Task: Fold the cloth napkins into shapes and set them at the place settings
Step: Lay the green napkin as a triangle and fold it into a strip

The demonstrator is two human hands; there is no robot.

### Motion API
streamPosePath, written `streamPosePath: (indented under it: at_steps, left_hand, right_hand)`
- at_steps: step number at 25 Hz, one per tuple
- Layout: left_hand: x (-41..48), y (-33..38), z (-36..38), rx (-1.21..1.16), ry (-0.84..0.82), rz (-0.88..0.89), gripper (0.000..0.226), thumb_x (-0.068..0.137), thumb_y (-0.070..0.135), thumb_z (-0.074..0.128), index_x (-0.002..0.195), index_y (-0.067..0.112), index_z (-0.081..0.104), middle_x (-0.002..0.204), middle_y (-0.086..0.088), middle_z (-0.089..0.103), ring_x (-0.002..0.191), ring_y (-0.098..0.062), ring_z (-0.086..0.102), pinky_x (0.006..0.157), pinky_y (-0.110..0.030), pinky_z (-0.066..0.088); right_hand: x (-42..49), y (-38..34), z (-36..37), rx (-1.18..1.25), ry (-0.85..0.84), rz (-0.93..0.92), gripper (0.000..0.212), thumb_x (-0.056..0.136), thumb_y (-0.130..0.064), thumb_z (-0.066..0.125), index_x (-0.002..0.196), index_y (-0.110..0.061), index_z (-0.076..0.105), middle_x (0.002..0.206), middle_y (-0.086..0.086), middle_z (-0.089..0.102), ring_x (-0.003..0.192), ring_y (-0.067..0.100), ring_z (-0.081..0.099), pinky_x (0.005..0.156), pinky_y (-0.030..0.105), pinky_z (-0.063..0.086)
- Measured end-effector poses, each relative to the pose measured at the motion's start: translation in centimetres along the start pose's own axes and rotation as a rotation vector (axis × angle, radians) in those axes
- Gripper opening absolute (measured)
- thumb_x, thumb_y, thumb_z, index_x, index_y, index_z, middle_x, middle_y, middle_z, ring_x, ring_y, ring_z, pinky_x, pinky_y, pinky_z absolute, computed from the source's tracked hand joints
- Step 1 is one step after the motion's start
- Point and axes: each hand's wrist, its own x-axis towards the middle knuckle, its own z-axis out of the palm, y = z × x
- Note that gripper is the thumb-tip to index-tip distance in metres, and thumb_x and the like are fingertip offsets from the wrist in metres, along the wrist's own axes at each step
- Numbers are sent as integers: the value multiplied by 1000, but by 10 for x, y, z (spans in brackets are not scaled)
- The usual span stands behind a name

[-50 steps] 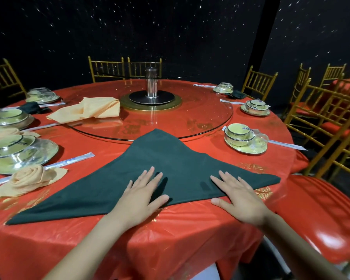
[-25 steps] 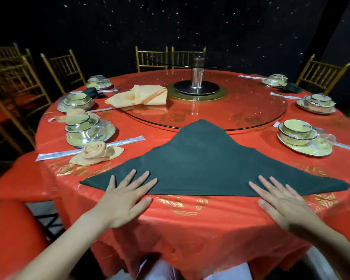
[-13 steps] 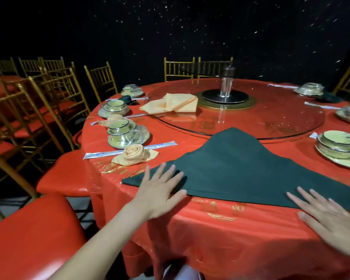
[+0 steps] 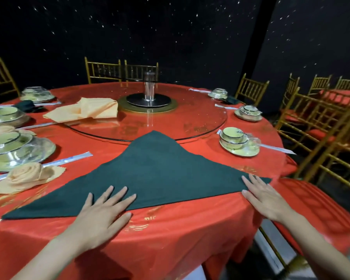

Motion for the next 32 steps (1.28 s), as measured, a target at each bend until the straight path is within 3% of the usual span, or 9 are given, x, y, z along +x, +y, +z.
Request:
streamPosePath:
  at_steps: [3, 5, 9, 12, 18, 21, 27, 30, 32]
  left_hand:
    - [10, -7, -9, -27, 149, 59, 95, 63, 90, -6, 132, 48, 44, 146, 26, 27, 135, -3, 30, 109, -41, 33]
    - [11, -15, -8, -32, 307, 160, 60, 80, 75, 29, 109, 36, 65, 118, 20, 61, 106, -6, 58, 83, -31, 54]
    - [5, -25, -8, 17, 335, 268, 33, 83, 46, 44, 87, 28, 71, 90, 17, 68, 82, -5, 65, 66, -19, 53]
    - [2, -27, -12, -5, 371, 205, 30, 83, 40, 40, 83, 26, 66, 78, 13, 67, 74, -11, 65, 59, -23, 51]
    - [28, -34, -18, -39, 274, 17, 21, 97, 33, 41, 106, 25, 58, 108, 10, 60, 102, -15, 58, 79, -33, 47]
    - [42, -40, -24, 28, 165, -12, 22, 96, 33, 45, 114, 27, 55, 113, 9, 57, 107, -15, 56, 81, -31, 44]
    - [54, 41, -18, -72, 312, 288, 45, 86, 27, 32, 123, 19, 57, 123, -1, 59, 115, -24, 54, 97, -36, 45]
    - [55, 96, 3, -31, 141, 277, 76, 83, 56, 6, 147, 21, 28, 155, -1, 25, 143, -20, 21, 115, -43, 14]
    - [57, 102, 11, -11, 48, 189, 90, 73, 64, -7, 150, 23, 13, 159, 1, 8, 146, -17, 3, 116, -44, 2]
  right_hand:
    - [0, -22, -9, -49, 100, -110, 103, 59, -86, -9, 148, -37, 12, 155, -12, 3, 145, 9, 2, 116, 35, -3]
    - [1, -59, -12, 24, 173, -313, 87, 71, -79, 9, 144, -37, 30, 148, -17, 16, 141, 3, 15, 114, 26, 2]
    - [5, -101, 0, -13, 357, -647, 45, 88, -56, 35, 102, -28, 68, 117, -9, 64, 104, 11, 62, 92, 28, 45]
    - [4, -101, 3, -8, 402, -690, 30, 91, -41, 38, 85, -26, 64, 88, -14, 64, 80, 10, 63, 71, 28, 51]
    - [18, -113, -5, 147, 307, -364, 18, 92, -41, 51, 84, -26, 59, 85, -14, 60, 85, 12, 59, 76, 31, 40]
    - [36, -116, -9, 82, 278, -162, 29, 85, -53, 57, 71, -29, 50, 74, -12, 56, 80, 15, 57, 76, 32, 35]
    - [44, -115, -5, 162, 225, -136, 30, 81, -54, 62, 68, -31, 47, 79, -12, 56, 79, 9, 50, 79, 33, 33]
    - [43, -118, -9, 175, 205, -125, 29, 80, -55, 63, 69, -31, 50, 80, -12, 57, 82, 9, 52, 80, 33, 32]
    - [42, -118, -6, 133, 327, -120, 23, 79, -53, 65, 78, -30, 58, 86, -10, 61, 88, 13, 56, 83, 34, 34]
